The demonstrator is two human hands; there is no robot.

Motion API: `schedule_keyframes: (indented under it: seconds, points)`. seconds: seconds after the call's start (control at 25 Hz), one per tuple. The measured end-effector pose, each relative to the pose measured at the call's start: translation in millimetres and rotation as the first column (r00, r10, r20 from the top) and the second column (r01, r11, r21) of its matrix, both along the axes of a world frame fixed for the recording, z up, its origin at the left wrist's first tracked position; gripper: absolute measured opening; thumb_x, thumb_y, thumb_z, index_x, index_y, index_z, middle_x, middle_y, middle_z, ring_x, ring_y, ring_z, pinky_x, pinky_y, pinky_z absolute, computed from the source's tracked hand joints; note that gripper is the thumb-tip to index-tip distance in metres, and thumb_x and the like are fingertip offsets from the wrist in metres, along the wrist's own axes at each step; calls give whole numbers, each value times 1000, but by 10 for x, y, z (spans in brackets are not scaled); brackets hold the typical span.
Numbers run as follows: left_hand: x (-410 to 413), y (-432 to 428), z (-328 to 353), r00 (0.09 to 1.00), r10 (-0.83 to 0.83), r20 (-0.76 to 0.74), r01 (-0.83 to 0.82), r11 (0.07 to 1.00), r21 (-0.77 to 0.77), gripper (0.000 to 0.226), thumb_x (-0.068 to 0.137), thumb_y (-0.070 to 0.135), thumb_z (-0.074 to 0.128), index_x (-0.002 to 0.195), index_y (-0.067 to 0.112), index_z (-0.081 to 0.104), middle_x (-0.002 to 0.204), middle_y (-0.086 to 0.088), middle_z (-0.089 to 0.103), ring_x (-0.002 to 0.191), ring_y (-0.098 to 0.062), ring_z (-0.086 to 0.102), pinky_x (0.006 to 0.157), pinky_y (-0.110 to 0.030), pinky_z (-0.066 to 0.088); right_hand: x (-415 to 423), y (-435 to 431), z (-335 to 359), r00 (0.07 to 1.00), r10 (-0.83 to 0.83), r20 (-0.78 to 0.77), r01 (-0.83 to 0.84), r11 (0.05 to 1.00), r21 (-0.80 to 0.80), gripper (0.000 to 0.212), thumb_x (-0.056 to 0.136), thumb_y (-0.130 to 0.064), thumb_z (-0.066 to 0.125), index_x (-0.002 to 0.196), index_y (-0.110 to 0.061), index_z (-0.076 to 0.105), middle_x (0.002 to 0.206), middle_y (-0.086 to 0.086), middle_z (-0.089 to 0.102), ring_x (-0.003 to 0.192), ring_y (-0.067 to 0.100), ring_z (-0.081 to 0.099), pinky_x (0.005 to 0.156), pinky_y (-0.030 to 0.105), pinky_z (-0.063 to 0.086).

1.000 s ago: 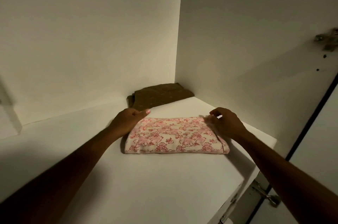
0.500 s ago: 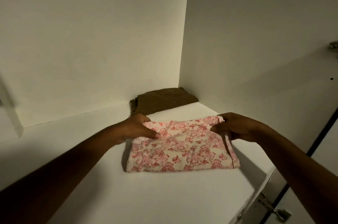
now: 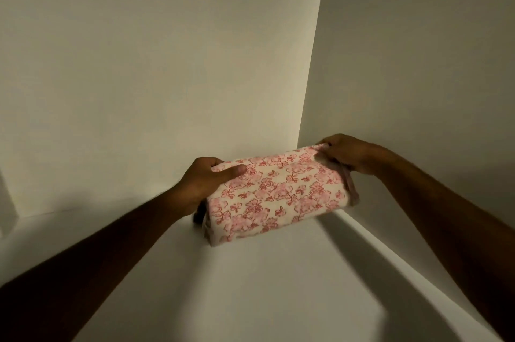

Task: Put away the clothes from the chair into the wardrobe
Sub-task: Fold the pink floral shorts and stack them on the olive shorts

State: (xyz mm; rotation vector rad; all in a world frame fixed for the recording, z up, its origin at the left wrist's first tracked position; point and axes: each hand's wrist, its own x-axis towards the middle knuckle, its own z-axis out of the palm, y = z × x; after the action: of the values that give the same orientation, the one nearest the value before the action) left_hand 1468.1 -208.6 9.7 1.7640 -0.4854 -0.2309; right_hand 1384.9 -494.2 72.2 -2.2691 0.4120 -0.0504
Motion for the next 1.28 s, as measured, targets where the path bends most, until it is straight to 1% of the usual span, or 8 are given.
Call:
schedule_keyframes:
  seconds: [0.2, 0.32, 0.52, 0.72, 0.88, 0.96, 1.12, 1.28]
  points:
    - [723, -216, -92, 848, 207, 488, -431, 806, 405, 53, 79, 54, 66, 107, 12, 55, 102, -5, 64, 95, -25, 62, 76, -33, 46, 827, -125, -266, 954, 15, 298, 102, 922, -374, 46, 92, -1, 53, 137, -8, 45, 128, 15, 58, 111, 28, 58, 88, 36, 50]
    - [568, -292, -346, 655, 35, 754, -532, 730, 429, 77, 73, 77, 47, 121, 17, 54, 121, -4, 62, 107, -26, 59, 89, -42, 47, 662, -30, -827, 885, 138, 445, 91, 886, -455, 40, 98, -14, 46, 137, -18, 48, 137, 3, 55, 118, 21, 55, 98, 35, 47]
    - [326, -132, -844, 639, -325, 697, -439, 590, 678, 99, 69, 87, 18, 151, 32, 10, 159, 1, 16, 147, -23, 13, 112, -55, 21, 432, -90, -1511, 933, 141, 331, 73, 826, -559, 45, 102, -40, 27, 134, -14, 47, 137, 8, 54, 123, 24, 51, 96, 34, 44]
    - [451, 2, -884, 611, -298, 733, -492, 582, 647, 91, 76, 82, 16, 150, 29, 20, 156, 0, 26, 145, -22, 22, 110, -53, 26, 375, -147, -1469, 978, -44, 202, 142, 852, -504, 46, 101, -42, 29, 99, -10, 61, 103, 15, 69, 89, 32, 63, 71, 34, 44]
    - [440, 17, -888, 628, -262, 733, -433, 665, 608, 87, 76, 72, 39, 146, 21, 32, 151, -6, 37, 141, -28, 31, 101, -47, 44, 563, -1, -1342, 882, 262, 391, 45, 781, -623, 49, 101, -43, 29, 135, -13, 48, 141, 6, 50, 127, 23, 47, 104, 38, 42]
    - [436, -7, -924, 628, -263, 733, -410, 688, 598, 81, 81, 62, 45, 148, 20, 28, 153, -7, 32, 143, -28, 21, 102, -48, 45, 740, 38, -1232, 855, 387, 345, -162, 831, -532, 56, 99, -57, 25, 128, -15, 50, 133, 6, 54, 123, 23, 48, 108, 43, 38]
    - [486, -48, -922, 754, -303, 582, -324, 599, 732, 76, 93, 49, 46, 151, 27, 3, 160, 3, 0, 147, -22, -4, 115, -41, 29, 1048, -98, -1142, 977, 184, 107, -139, 932, -335, 91, 82, -79, 5, 125, -15, 53, 125, 12, 57, 110, 24, 56, 100, 40, 42]
    - [477, -40, -1008, 676, -269, 686, -379, 672, 636, 77, 87, 58, 45, 150, 25, 17, 159, -1, 14, 144, -18, 0, 111, -45, 35, 1155, -143, -1160, 993, 107, -48, -109, 993, -44, 88, 91, -70, 10, 108, -5, 68, 103, 20, 71, 94, 28, 68, 94, 39, 49]
